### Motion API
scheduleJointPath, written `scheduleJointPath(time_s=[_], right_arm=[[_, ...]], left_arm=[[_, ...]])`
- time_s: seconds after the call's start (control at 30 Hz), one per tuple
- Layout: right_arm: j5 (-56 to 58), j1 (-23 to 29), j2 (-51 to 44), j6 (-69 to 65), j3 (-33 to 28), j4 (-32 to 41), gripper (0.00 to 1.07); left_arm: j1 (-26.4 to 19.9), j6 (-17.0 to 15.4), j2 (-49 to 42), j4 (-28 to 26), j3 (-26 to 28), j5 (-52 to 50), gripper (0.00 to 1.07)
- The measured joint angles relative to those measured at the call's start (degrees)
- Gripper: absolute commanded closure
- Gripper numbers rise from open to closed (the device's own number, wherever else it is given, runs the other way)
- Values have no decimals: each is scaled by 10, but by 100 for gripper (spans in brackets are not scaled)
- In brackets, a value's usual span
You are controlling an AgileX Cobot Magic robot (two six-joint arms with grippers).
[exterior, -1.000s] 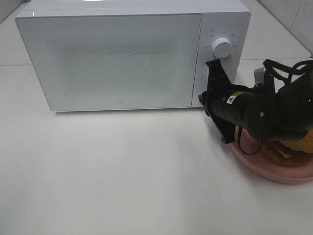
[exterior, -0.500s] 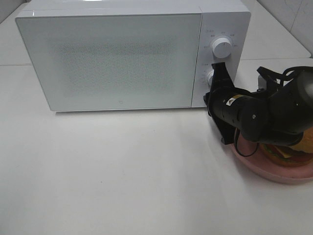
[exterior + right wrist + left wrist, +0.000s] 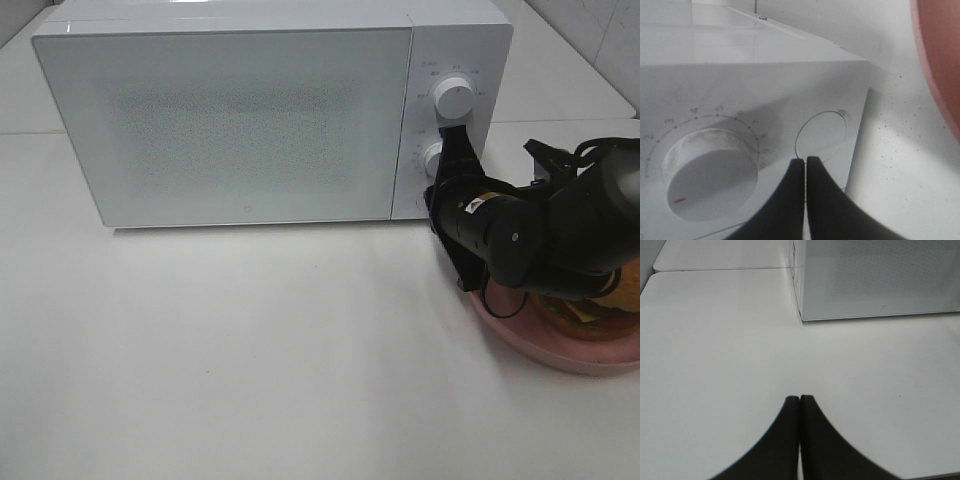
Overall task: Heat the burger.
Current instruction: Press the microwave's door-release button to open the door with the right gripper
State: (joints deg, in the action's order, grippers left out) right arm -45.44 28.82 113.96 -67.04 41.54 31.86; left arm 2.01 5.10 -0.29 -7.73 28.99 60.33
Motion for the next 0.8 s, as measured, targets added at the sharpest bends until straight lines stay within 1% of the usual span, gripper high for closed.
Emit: scheduleJointPath(time_s=[0.2, 0.43, 0.8], right_arm=[[-5, 0, 5, 0, 4, 12, 107], [-10, 0, 23, 0, 32, 6, 107], [7, 0, 48, 0, 36, 14, 107]], left_arm=[[0, 0, 0, 0, 0, 0, 106], [0, 0, 0, 0, 0, 0, 106], [0, 0, 0, -1, 0, 0, 106]])
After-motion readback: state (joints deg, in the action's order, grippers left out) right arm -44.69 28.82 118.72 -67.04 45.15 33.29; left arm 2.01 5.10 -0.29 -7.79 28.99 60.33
